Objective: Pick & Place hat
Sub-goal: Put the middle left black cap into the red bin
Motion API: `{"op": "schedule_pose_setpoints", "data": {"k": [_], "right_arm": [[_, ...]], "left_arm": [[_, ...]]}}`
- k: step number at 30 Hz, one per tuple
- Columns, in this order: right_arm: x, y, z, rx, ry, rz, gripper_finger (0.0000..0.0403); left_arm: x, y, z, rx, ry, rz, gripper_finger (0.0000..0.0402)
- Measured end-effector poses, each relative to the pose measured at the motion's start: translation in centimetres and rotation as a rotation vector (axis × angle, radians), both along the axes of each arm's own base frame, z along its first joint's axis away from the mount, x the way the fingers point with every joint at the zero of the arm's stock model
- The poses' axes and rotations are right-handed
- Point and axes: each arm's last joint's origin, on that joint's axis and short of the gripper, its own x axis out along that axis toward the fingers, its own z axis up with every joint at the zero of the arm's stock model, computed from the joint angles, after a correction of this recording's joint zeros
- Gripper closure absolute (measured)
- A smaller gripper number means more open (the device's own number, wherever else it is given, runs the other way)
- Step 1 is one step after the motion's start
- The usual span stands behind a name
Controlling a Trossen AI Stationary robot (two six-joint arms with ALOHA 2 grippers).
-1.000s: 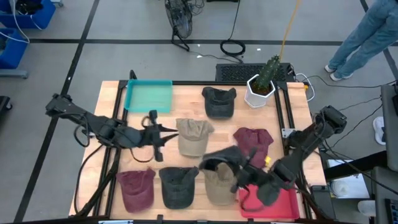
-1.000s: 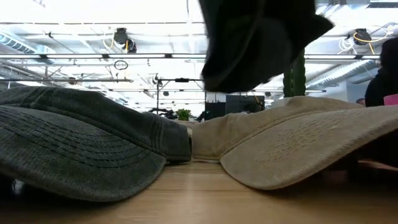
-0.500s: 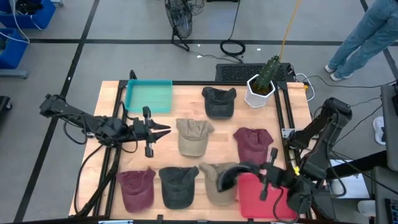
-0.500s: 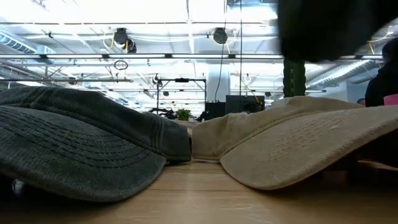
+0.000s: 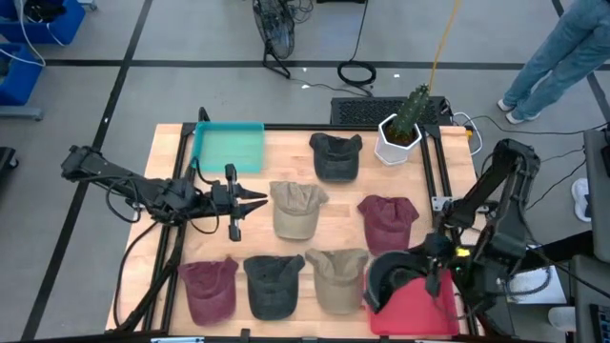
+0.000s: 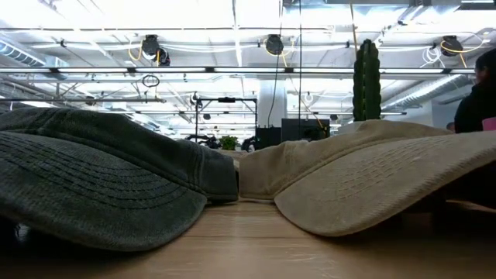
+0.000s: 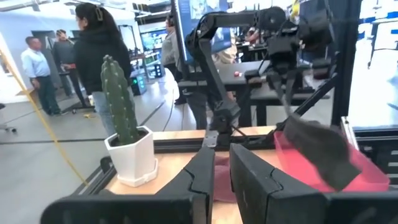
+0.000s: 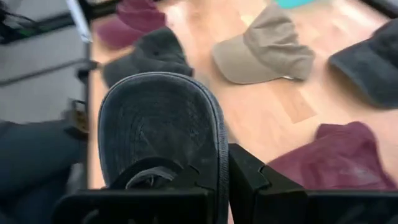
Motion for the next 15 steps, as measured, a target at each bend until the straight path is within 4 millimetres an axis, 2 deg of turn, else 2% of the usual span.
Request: {"op": "schedule_pose_setpoints", "data": {"k": [7,15], "right_arm": [[-1.6,-0.5,0.3,0.072,0.034,0.014,0.0394],[-1.8,-0.7,-0.4,0.030,0.061,-0.055,0.0395]], "left_arm": [[1.0,0.4,-0.8,-0.002,0.038,0.032,0.0346],[1.0,0.4,-0.9,-0.012,0.046,0.005,0.0346]]}}
